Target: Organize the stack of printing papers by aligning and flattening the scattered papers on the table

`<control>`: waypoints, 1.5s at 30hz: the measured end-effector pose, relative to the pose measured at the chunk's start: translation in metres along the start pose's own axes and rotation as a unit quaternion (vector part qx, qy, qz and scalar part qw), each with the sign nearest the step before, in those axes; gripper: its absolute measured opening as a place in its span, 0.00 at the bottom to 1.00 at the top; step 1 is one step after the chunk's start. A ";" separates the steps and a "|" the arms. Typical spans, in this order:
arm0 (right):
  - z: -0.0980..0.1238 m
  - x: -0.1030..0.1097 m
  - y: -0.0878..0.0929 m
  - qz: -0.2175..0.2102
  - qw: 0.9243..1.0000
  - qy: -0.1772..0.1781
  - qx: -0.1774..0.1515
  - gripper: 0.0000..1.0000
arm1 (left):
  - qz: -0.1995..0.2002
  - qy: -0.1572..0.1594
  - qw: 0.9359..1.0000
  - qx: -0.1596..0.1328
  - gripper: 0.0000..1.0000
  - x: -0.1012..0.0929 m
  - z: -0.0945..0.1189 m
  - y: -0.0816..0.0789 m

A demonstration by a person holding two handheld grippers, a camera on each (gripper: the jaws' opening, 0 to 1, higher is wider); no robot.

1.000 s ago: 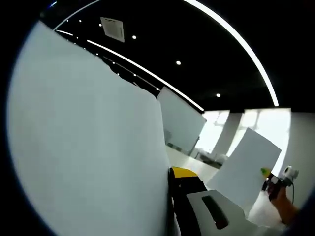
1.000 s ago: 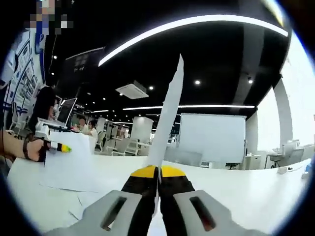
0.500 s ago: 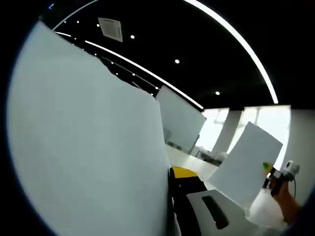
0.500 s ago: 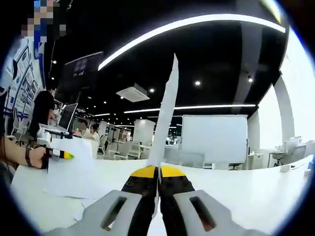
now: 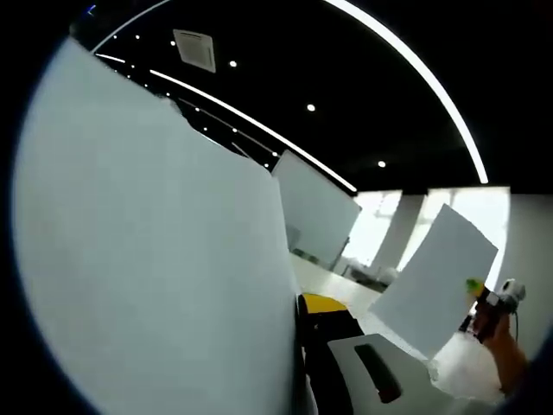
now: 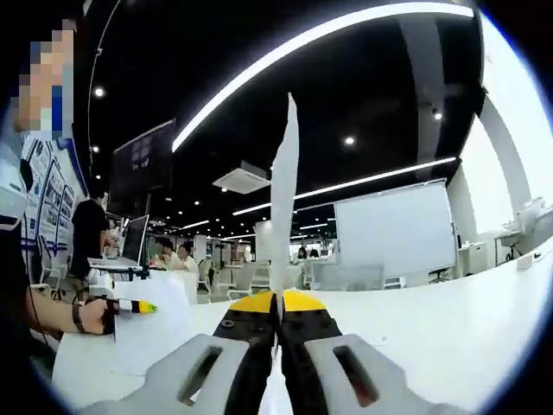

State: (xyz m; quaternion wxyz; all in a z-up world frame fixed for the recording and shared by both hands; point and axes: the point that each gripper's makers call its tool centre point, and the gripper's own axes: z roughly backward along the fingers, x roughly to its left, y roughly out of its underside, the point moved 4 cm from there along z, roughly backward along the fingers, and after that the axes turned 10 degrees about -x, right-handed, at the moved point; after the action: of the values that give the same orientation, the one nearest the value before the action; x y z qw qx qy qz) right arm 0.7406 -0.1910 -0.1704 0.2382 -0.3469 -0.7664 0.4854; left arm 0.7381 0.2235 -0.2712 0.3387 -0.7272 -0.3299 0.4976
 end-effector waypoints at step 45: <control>-0.012 0.071 -0.066 -0.063 0.988 -0.141 -0.002 0.00 | -0.004 0.004 1.000 0.004 0.07 0.002 -0.001 0.001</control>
State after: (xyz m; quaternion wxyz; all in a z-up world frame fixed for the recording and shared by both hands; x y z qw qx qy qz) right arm 0.6836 -0.1491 -0.1032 0.1568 -0.2264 -0.8135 0.5122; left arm 0.7394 0.2244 -0.2728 0.3446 -0.7264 -0.3300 0.4947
